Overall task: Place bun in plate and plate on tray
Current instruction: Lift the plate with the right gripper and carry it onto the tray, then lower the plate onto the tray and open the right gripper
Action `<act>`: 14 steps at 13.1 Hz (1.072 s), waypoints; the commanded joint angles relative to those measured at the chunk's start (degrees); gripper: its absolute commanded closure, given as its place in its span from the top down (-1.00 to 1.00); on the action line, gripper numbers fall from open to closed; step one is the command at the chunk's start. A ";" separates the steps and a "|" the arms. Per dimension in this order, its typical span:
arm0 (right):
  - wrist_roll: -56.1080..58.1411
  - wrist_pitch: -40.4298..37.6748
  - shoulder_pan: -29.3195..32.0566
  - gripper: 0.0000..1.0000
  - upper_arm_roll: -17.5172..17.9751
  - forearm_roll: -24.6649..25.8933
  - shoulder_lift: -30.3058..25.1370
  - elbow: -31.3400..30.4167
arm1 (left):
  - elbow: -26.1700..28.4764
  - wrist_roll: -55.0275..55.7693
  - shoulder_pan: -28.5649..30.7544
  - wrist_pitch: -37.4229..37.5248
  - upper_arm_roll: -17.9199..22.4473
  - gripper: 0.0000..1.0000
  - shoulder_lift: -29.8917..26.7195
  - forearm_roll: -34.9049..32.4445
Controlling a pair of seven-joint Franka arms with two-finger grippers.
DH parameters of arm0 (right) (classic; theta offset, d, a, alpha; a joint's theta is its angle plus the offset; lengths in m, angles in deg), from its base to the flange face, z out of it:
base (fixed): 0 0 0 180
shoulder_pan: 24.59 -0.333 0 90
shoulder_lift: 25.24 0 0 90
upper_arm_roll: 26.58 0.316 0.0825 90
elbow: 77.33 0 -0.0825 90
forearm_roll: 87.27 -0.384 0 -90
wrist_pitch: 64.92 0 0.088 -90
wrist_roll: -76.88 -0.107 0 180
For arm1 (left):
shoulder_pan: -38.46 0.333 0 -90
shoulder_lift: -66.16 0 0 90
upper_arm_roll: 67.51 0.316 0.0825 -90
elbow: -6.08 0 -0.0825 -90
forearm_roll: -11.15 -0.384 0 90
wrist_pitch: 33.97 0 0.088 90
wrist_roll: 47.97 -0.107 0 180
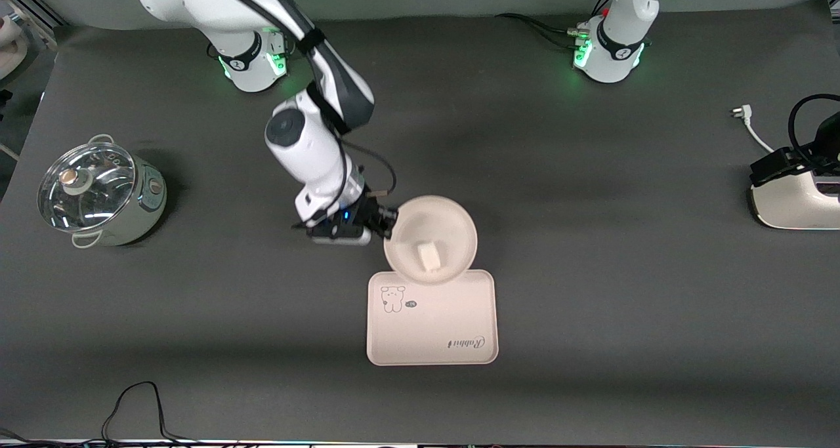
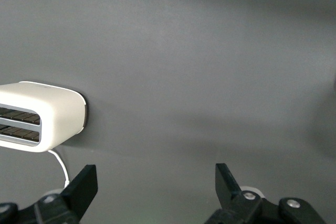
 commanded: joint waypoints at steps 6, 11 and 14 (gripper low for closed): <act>0.85 -4.27 3.89 -1.00 0.25 -1.73 21.51 26.69 | -1.92 -0.51 -1.09 1.41 -0.55 1.00 0.43 3.43; 0.76 1.44 3.81 -1.00 0.25 -2.08 26.54 26.79 | -1.92 -0.34 -1.45 2.63 -1.34 1.00 0.52 3.88; 0.84 2.50 3.81 -1.00 0.34 -2.17 27.94 26.70 | -1.92 -0.34 -1.36 2.73 -1.34 1.00 0.52 3.88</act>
